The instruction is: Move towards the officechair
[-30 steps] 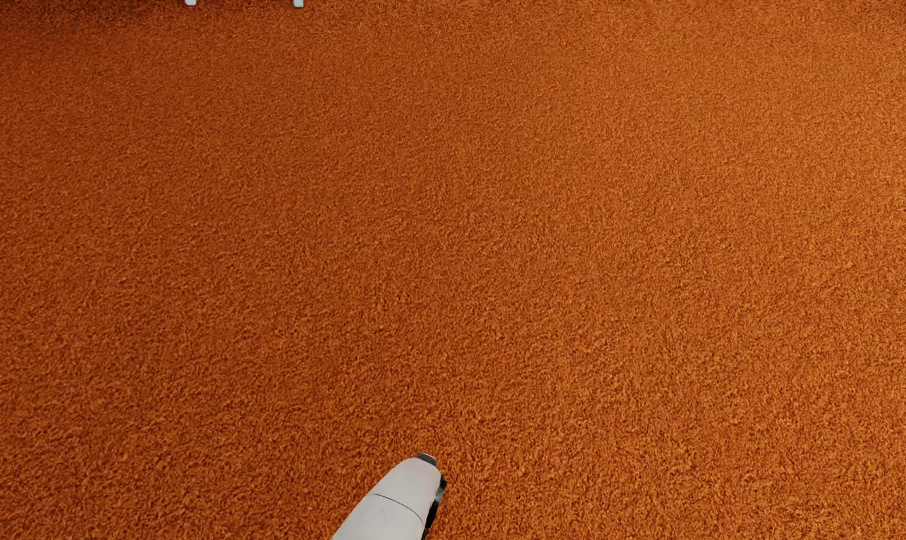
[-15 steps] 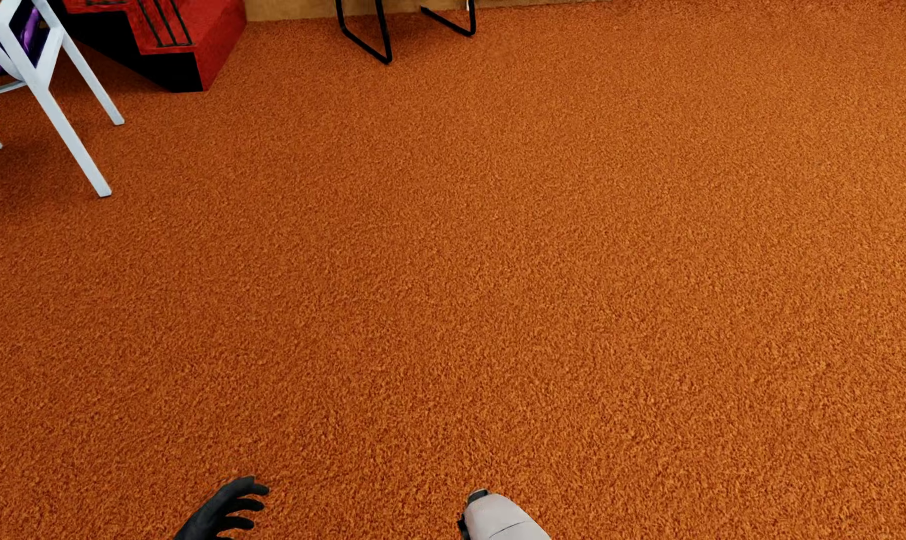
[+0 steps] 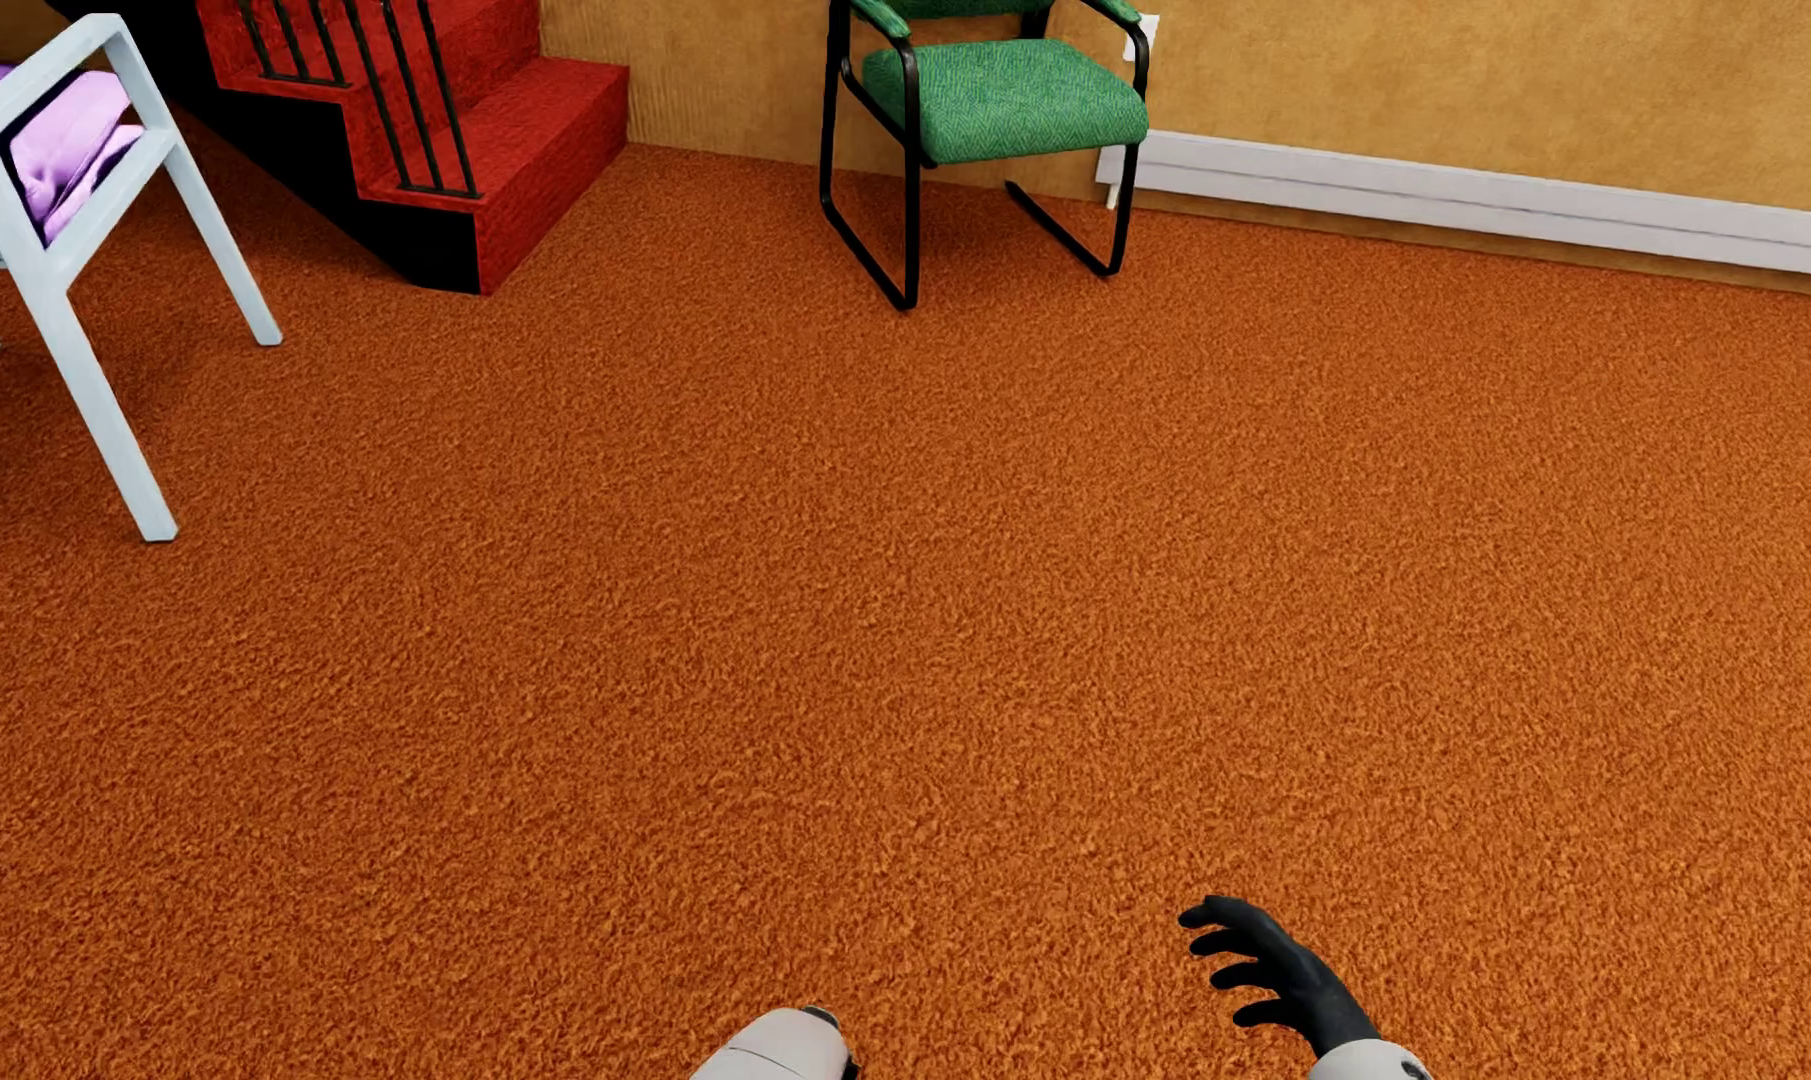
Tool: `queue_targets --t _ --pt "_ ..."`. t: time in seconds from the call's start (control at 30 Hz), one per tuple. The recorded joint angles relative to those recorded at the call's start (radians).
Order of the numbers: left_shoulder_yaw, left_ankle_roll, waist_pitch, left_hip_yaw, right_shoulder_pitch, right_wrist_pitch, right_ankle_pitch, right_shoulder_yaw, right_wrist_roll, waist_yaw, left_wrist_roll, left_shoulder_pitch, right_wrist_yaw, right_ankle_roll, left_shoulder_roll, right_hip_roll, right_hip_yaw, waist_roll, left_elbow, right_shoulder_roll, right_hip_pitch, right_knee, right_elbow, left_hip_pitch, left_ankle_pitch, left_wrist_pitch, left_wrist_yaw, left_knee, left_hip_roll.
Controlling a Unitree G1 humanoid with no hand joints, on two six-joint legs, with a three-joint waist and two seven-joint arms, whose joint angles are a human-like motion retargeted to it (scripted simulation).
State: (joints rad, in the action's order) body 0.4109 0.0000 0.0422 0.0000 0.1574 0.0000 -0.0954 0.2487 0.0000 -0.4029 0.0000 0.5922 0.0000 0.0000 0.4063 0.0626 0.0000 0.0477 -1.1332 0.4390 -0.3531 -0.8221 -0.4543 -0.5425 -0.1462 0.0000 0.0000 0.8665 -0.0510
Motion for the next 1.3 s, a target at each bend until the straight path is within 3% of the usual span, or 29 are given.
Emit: queue_targets --t 0.03,0.1,0.13,0.17,0.23,0.27,0.33,0.37,0.4,0.47,0.5,0.53,0.57,0.63,0.7,0.8,0.83,0.87,0.9,0.93,1.0,1.03,1.1,1.13,1.17,1.2,1.23,1.27,1.3 --pt "0.016 0.0 0.016 0.0 0.027 0.0 -0.118 0.069 0.0 0.033 0.0 -0.035 0.0 0.0 -0.011 -0.018 0.0 -0.018 0.0 -0.01 0.085 -0.237 -0.051 0.075 -0.071 0.0 0.0 0.029 0.023" --pt "0.014 0.0 0.039 0.0 0.018 0.0 -0.017 0.26 0.0 0.149 0.0 -0.092 0.0 0.0 -0.03 -0.049 0.0 -0.037 0.121 -0.042 0.295 -0.54 -0.261 0.266 -0.104 0.0 0.0 -0.048 0.073" --pt "-0.022 0.0 0.045 0.0 0.08 0.0 0.001 0.251 0.0 0.219 0.0 -0.129 0.0 0.0 -0.054 -0.088 0.0 -0.075 0.207 -0.054 0.393 -0.551 -0.279 0.37 -0.098 0.0 0.0 -0.112 0.078" --pt "-0.054 0.0 0.056 0.0 0.13 0.0 -0.034 0.247 0.0 0.293 0.0 -0.154 0.0 0.0 -0.056 -0.109 0.0 -0.089 0.317 -0.086 0.474 -0.469 -0.377 0.481 -0.094 0.0 0.0 -0.181 0.081" --pt "-0.08 0.0 0.057 0.0 0.197 0.0 -0.211 0.439 0.0 0.414 0.0 -0.242 0.0 0.0 -0.056 -0.146 0.0 -0.129 0.513 -0.064 0.619 -0.08 -0.477 0.637 -0.071 0.0 0.0 -0.274 0.047" --pt "-0.126 0.0 0.055 0.0 0.246 0.0 -0.191 0.472 0.0 0.459 0.0 -0.272 0.0 0.0 -0.052 -0.147 0.0 -0.136 0.615 -0.063 0.654 0.129 -0.504 0.721 -0.095 0.0 0.0 -0.311 0.03" --pt "-0.176 0.0 0.036 0.0 0.32 0.0 0.329 0.534 0.0 0.552 0.0 -0.363 0.0 0.0 -0.027 -0.102 0.0 -0.124 0.742 -0.05 0.736 0.358 -0.527 0.81 -0.146 0.0 0.0 -0.33 0.018" --pt "-0.211 0.0 0.031 0.0 0.351 0.0 0.481 0.518 0.0 0.593 0.0 -0.39 0.0 0.0 -0.017 -0.089 0.0 -0.129 0.785 -0.045 0.764 0.341 -0.519 0.854 -0.159 0.0 0.0 -0.325 -0.007" --pt "-0.245 0.0 0.041 0.0 0.369 0.0 0.448 0.548 0.0 0.652 0.0 -0.397 0.0 0.0 -0.013 -0.069 0.0 -0.117 0.803 -0.035 0.782 0.341 -0.532 0.904 -0.135 0.0 0.0 -0.313 -0.018" --pt "-0.282 0.0 0.008 0.0 0.412 0.0 0.044 0.515 0.0 0.671 0.0 -0.354 0.0 0.0 -0.02 -0.142 0.0 -0.147 0.773 -0.037 0.818 0.298 -0.555 0.94 0.058 0.0 0.0 -0.199 -0.076" --pt "-0.258 0.0 -0.003 0.0 0.41 0.0 -0.098 0.527 0.0 0.641 0.0 -0.336 0.0 0.0 -0.035 -0.194 0.0 -0.181 0.716 -0.042 0.842 0.205 -0.576 0.883 0.232 0.0 0.0 -0.031 -0.12" --pt "-0.225 0.0 0.015 0.0 0.398 0.0 -0.114 0.525 0.0 0.621 0.0 -0.312 0.0 0.0 -0.054 -0.231 0.0 -0.193 0.628 -0.041 0.788 0.139 -0.588 0.839 0.347 0.0 0.0 0.138 -0.135" --pt "-0.168 0.0 0.036 0.0 0.347 0.0 -0.101 0.494 0.0 0.596 0.0 -0.32 0.0 0.0 -0.06 -0.283 0.0 -0.208 0.53 -0.05 0.739 0.125 -0.591 0.716 0.316 0.0 0.0 0.35 -0.161" --pt "-0.02 0.0 0.059 0.0 0.25 0.0 0.027 0.457 0.0 0.495 0.0 -0.321 0.0 0.0 -0.073 -0.321 0.0 -0.196 0.33 -0.045 0.529 0.212 -0.503 0.521 -0.002 0.0 0.0 0.546 -0.137" --pt "0.033 0.0 0.055 0.0 0.146 0.0 0.174 0.392 0.0 0.341 0.0 -0.246 0.0 0.0 -0.065 -0.268 0.0 -0.138 0.233 -0.045 0.34 0.3 -0.389 0.371 -0.109 0.0 0.0 0.428 -0.07" --pt "0.05 0.0 0.035 0.0 -0.013 0.0 0.335 0.249 0.0 0.157 0.0 -0.134 0.0 0.0 -0.044 -0.206 0.0 -0.096 0.159 -0.033 0.164 0.387 -0.2 0.262 -0.063 0.0 0.0 -0.143 -0.079" --pt "0.057 0.0 0.02 0.0 -0.067 0.0 0.391 0.208 0.0 0.138 0.0 -0.111 0.0 0.0 -0.043 -0.207 0.0 -0.099 0.14 -0.025 0.136 0.398 -0.142 0.24 0.035 0.0 0.0 -0.306 -0.089" --pt "0.063 0.0 0.001 0.0 -0.11 0.0 0.437 0.167 0.0 0.134 0.0 -0.083 0.0 0.0 -0.042 -0.186 0.0 -0.096 0.138 -0.02 0.113 0.39 -0.112 0.201 0.362 0.0 0.0 -0.683 -0.098" --pt "0.07 0.0 -0.006 0.0 -0.133 0.0 0.465 0.138 0.0 0.128 0.0 -0.062 0.0 0.0 -0.041 -0.168 0.0 -0.094 0.135 -0.008 0.076 0.377 -0.058 0.165 0.341 0.0 0.0 -0.742 -0.098" --pt "0.067 0.0 0.0 0.0 -0.134 0.0 0.461 0.096 0.0 0.122 0.0 -0.047 0.0 0.0 -0.045 -0.159 0.0 -0.096 0.13 -0.008 0.036 0.349 -0.015 0.117 0.058 0.0 0.0 -0.364 -0.097" --pt "0.058 0.0 -0.026 0.0 -0.076 0.0 0.347 0.052 0.0 0.082 0.0 -0.034 0.0 0.0 -0.049 -0.121 0.0 -0.081 0.103 -0.036 -0.008 0.207 -0.008 0.094 0.14 0.0 0.0 -0.156 -0.095" --pt "0.053 0.0 -0.02 0.0 -0.031 0.0 0.178 0.053 0.0 0.093 0.0 -0.039 0.0 0.0 -0.044 -0.081 0.0 -0.047 0.087 -0.072 -0.014 0.078 -0.072 0.135 0.122 0.0 0.0 -0.065 -0.047" --pt "-0.033 0.0 -0.014 0.0 0.024 0.0 -0.048 0.192 0.0 0.076 0.0 -0.077 0.0 0.0 -0.055 -0.061 0.0 -0.041 0.136 -0.094 0.175 -0.352 -0.201 0.256 0.045 0.0 0.0 -0.079 0.029" --pt "-0.069 0.0 0.002 0.0 -0.019 0.0 -0.037 0.255 0.0 0.089 0.0 -0.108 0.0 0.0 -0.063 -0.078 0.0 -0.041 0.19 -0.102 0.266 -0.542 -0.459 0.342 0.052 0.0 0.0 -0.12 0.058" --pt "-0.086 0.0 0.007 0.0 0.006 0.0 -0.013 0.282 0.0 0.12 0.0 -0.143 0.0 0.0 -0.077 -0.087 0.0 -0.057 0.245 -0.102 0.351 -0.622 -0.518 0.415 0.016 0.0 0.0 -0.158 0.069" --pt "-0.106 0.0 0.032 0.0 0.039 0.0 -0.017 0.347 0.0 0.194 0.0 -0.18 0.0 0.0 -0.082 -0.112 0.0 -0.07 0.31 -0.101 0.406 -0.621 -0.579 0.511 0.007 0.0 0.0 -0.204 0.074" --pt "-0.121 0.0 0.025 0.0 0.101 0.0 -0.022 0.294 0.0 0.224 0.0 -0.212 0.0 0.0 -0.093 -0.051 0.0 -0.099 0.387 -0.11 0.48 -0.512 -0.593 0.561 0.006 0.0 0.0 -0.226 0.039" --pt "-0.148 0.0 0.036 0.0 0.179 0.0 -0.128 0.16 0.0 0.336 0.0 -0.226 0.0 0.0 -0.094 -0.069 0.0 -0.093 0.477 -0.119 0.536 -0.307 -0.57 0.617 0.033 0.0 0.0 -0.274 0.052" --pt "-0.145 0.0 0.021 0.0 0.163 0.0 -0.218 0.439 0.0 0.321 0.0 -0.264 0.0 0.0 -0.077 -0.068 0.0 -0.097 0.545 -0.095 0.557 -0.026 -0.653 0.682 0.083 0.0 0.0 -0.335 0.045"
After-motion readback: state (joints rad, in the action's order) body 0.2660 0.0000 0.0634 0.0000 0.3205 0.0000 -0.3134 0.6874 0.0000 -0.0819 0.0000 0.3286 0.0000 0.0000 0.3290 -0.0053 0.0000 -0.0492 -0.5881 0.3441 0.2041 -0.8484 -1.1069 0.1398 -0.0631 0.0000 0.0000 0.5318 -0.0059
